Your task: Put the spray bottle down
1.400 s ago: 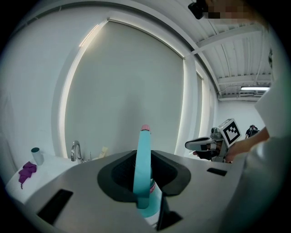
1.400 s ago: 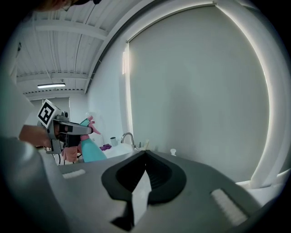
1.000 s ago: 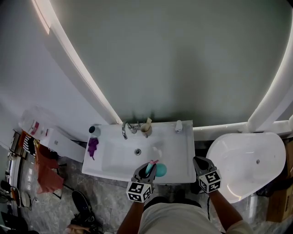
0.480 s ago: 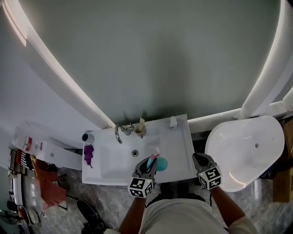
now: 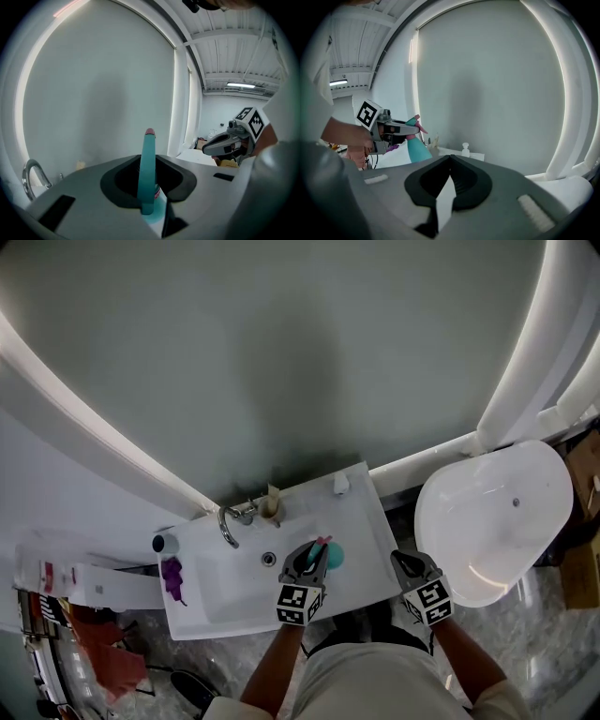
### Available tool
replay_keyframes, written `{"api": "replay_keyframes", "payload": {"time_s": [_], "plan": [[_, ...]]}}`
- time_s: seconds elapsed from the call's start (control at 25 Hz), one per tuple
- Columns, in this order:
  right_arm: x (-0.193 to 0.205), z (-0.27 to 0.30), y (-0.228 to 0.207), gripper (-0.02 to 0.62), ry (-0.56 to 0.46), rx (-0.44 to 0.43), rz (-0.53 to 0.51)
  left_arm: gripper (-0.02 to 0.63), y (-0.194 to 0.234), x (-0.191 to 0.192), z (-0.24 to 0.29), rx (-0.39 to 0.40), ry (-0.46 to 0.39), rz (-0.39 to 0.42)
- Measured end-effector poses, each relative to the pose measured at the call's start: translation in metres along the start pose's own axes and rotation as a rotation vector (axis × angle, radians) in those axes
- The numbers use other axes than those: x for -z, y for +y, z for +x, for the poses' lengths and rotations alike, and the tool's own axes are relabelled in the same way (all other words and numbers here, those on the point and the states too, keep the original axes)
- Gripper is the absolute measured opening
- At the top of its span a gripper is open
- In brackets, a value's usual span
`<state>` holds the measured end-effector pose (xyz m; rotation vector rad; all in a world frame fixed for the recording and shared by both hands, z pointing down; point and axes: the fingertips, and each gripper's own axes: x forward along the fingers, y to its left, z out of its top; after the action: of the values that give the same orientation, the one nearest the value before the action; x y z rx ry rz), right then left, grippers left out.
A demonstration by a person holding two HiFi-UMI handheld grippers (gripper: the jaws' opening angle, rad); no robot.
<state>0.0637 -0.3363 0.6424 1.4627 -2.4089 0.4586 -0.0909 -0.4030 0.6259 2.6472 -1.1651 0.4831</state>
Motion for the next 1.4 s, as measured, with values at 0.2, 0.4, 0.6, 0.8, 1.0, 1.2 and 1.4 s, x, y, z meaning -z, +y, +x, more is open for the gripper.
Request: {"api": "replay_keyframes", "payload": {"time_s": [0.2, 0.4, 0.6, 0.8, 1.0, 1.2, 1.4], "plan": [[0.009, 0.008, -0.01, 0.011, 0.016, 0.067, 0.039, 0.077, 0.007, 0.01, 0.045, 0.062, 0.023, 0.05], [0.014, 0.015, -0.016, 0.011, 0.027, 0.126, 0.084, 0.077, 0.012, 0.029, 0.09, 0.112, 0.06, 0.098], [0.023, 0.024, -0.02, 0.011, 0.042, 0.171, 0.131, 0.077, 0.018, 0.054, 0.134, 0.155, 0.112, 0.162], [0.033, 0.033, -0.025, 0.011, 0.064, 0.202, 0.168, 0.078, 0.017, 0.072, 0.166, 0.188, 0.147, 0.203], [0.039, 0.043, -0.026, 0.011, 0.075, 0.227, 0.184, 0.079, 0.02, 0.095, 0.192, 0.194, 0.175, 0.229], [0.044, 0.034, -0.029, 0.011, 0.084, 0.259, 0.206, 0.081, 0.012, 0.109, 0.204, 0.214, 0.209, 0.25], [0.052, 0.028, -0.034, 0.011, 0.09, 0.284, 0.224, 0.083, 0.011, 0.117, 0.208, 0.222, 0.22, 0.255]]}}
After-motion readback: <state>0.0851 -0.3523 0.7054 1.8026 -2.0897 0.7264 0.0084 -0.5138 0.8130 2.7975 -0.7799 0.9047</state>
